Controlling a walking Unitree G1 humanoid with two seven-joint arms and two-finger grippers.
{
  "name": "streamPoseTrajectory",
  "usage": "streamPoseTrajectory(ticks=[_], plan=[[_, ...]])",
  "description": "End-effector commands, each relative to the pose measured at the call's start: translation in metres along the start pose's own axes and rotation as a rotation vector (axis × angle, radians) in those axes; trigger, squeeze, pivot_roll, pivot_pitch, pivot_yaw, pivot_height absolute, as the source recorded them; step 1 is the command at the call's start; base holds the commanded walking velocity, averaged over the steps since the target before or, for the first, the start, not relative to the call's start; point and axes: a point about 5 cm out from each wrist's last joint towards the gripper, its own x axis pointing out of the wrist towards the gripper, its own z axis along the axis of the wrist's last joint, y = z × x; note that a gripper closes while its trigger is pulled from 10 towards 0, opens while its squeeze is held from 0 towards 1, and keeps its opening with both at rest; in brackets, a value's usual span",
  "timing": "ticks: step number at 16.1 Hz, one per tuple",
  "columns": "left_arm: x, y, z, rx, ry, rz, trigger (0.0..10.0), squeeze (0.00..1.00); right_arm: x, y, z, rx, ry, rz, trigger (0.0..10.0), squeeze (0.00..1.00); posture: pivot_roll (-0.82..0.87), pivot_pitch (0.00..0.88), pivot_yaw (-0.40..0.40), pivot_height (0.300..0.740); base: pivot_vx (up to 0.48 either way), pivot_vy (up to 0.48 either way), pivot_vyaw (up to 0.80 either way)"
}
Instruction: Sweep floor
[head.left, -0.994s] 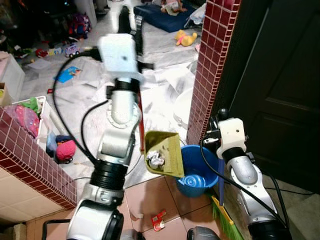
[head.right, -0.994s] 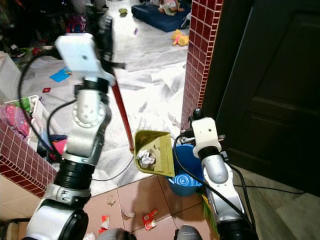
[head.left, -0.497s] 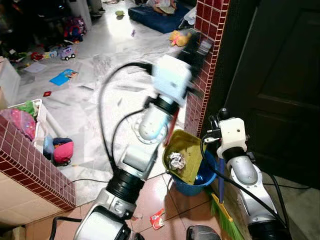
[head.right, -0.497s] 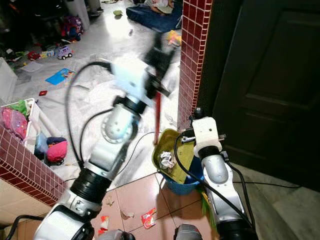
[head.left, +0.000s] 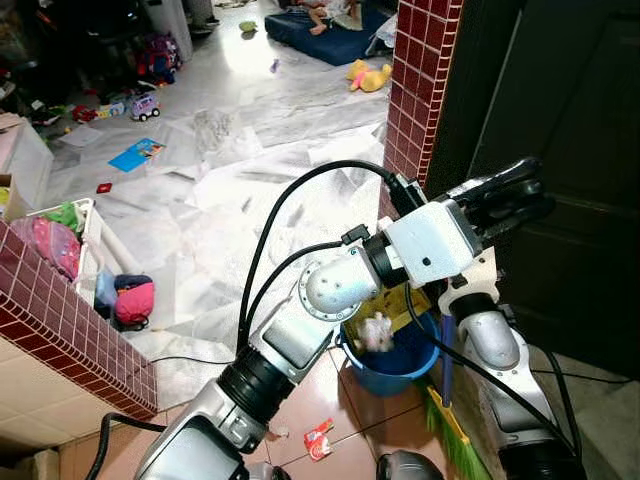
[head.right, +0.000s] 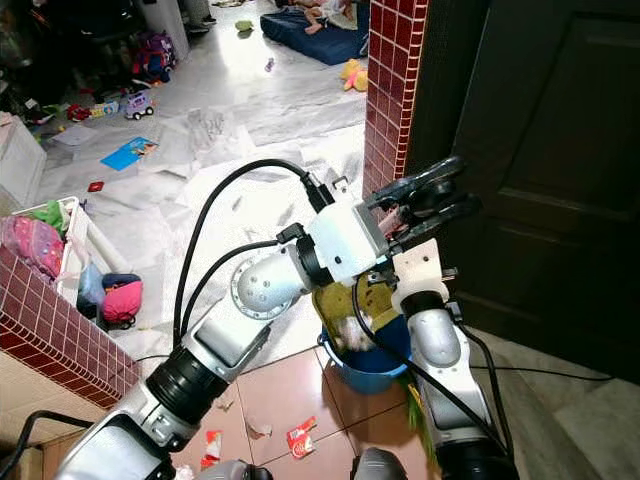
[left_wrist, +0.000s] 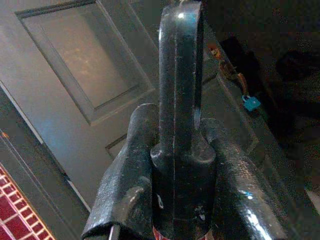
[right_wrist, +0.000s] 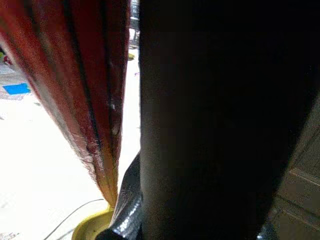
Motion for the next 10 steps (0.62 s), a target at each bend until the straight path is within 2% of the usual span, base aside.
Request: streamPoseTrajectory(ticks=[1, 6, 7, 8, 9, 10], plan=[[0.001, 0.01, 0.007, 0.113, -0.021, -0.008, 10.0, 0.0, 0.005, 0.002, 0.009, -0.028, -0.043, 0.01, 10.0, 0.0, -0.12, 0.0, 0.096, 0.74, 0.0, 0.0, 0.0], [0.007, 0.033, 0.026, 0.189, -0.091, 0.086, 10.0, 0.0, 0.006, 0.001, 0.009, -0.036, -0.046, 0.009, 10.0, 0.0, -0.12, 0.0, 0.092, 0.74, 0.0, 0.0, 0.0], [0.008, 0.048, 0.033, 0.199, -0.105, 0.157, 10.0, 0.0, 0.006, 0.001, 0.009, -0.037, -0.046, 0.009, 10.0, 0.0, -0.12, 0.0, 0.092, 0.74, 0.0, 0.0, 0.0], [0.006, 0.071, 0.041, 0.209, -0.116, 0.268, 10.0, 0.0, 0.006, 0.001, 0.008, -0.037, -0.044, 0.01, 10.0, 0.0, -0.12, 0.0, 0.091, 0.74, 0.0, 0.0, 0.0], [0.004, 0.081, 0.044, 0.211, -0.115, 0.316, 10.0, 0.0, 0.006, 0.001, 0.008, -0.037, -0.043, 0.01, 10.0, 0.0, -0.12, 0.0, 0.091, 0.74, 0.0, 0.0, 0.0], [-0.002, 0.099, 0.048, 0.211, -0.109, 0.409, 10.0, 0.0, 0.006, 0.002, 0.007, -0.037, -0.04, 0.011, 10.0, 0.0, -0.12, 0.0, 0.091, 0.74, 0.0, 0.0, 0.0]])
